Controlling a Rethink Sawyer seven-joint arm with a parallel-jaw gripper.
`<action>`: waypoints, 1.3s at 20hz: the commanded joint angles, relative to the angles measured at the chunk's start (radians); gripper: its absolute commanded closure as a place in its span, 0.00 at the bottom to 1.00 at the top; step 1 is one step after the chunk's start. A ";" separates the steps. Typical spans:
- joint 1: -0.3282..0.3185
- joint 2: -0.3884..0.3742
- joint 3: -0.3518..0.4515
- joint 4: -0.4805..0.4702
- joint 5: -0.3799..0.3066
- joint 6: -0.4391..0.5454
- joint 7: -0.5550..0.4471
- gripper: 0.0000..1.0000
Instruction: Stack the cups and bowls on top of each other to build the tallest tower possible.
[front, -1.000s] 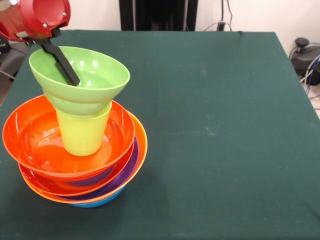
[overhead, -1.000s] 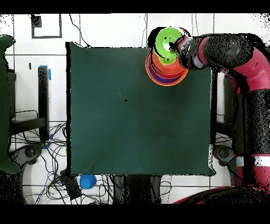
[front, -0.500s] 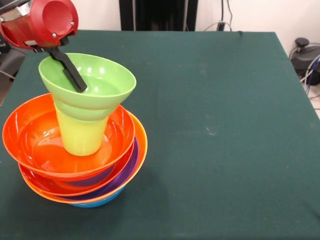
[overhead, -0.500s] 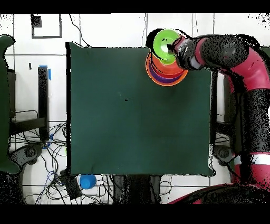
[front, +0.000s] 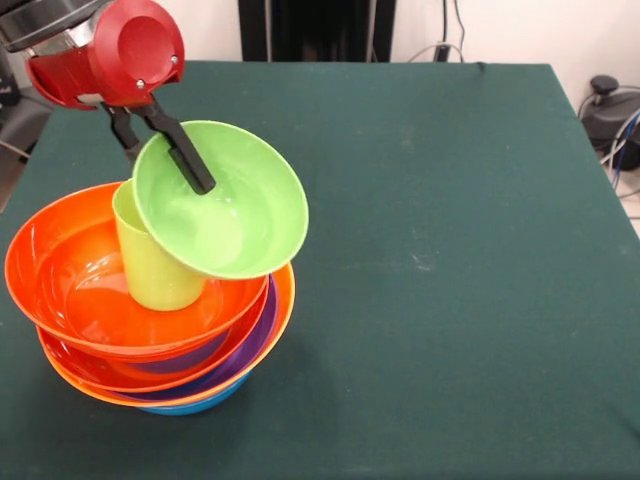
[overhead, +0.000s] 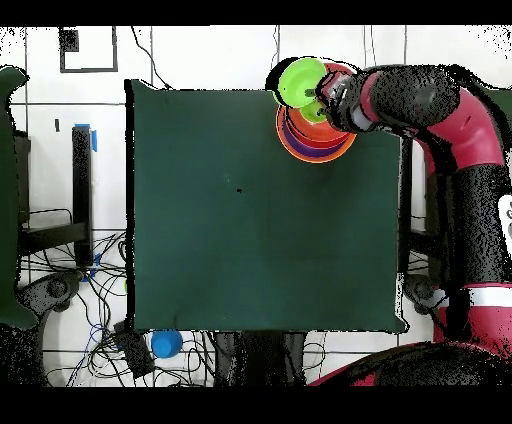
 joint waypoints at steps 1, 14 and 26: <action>0.042 0.042 -0.002 -0.015 -0.063 0.072 -0.241 0.00; 0.039 0.039 -0.003 -0.011 -0.055 0.080 -0.232 1.00; 0.051 0.045 -0.011 -0.047 -0.044 0.125 -0.200 0.00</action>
